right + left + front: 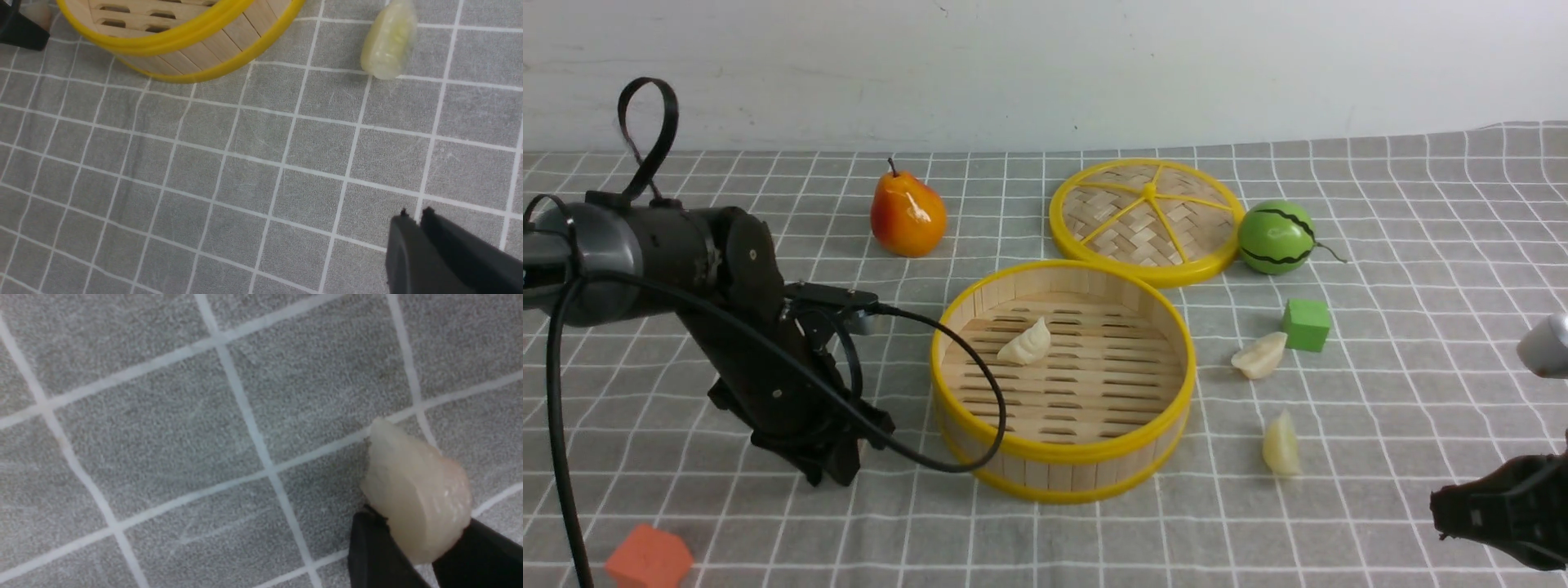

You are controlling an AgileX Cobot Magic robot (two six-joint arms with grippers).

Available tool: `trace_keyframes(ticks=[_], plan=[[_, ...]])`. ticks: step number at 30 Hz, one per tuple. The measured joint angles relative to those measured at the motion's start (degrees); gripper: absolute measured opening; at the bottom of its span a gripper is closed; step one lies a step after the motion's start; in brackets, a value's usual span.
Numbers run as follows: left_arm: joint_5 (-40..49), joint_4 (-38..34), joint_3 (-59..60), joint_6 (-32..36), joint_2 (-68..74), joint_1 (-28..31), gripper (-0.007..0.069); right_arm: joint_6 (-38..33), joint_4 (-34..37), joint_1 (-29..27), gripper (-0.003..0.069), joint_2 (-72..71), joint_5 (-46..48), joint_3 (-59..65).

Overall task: Put the dumplings into the steamer on the table with the grey tablecloth.
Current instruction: 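Reach for and grasp a dumpling on the table with the left gripper, then place the dumpling into the bamboo steamer basket with the left gripper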

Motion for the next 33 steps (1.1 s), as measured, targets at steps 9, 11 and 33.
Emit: trace_keyframes(ticks=[9,11,33], plan=[[3.8,-10.1,-3.6,0.1,-8.4,-0.4,0.0164,-1.0,0.0,0.0,0.0048,0.0,-0.1,0.0],[3.7,-13.2,-5.2,0.7,-9.8,-1.7,0.0162,-1.0,0.0,0.0,0.0049,0.0,-0.1,0.0],[3.2,1.3,-17.8,-8.4,0.9,-17.6,0.0495,-0.2,0.3,0.0,0.0300,0.2,0.5,-1.2]])
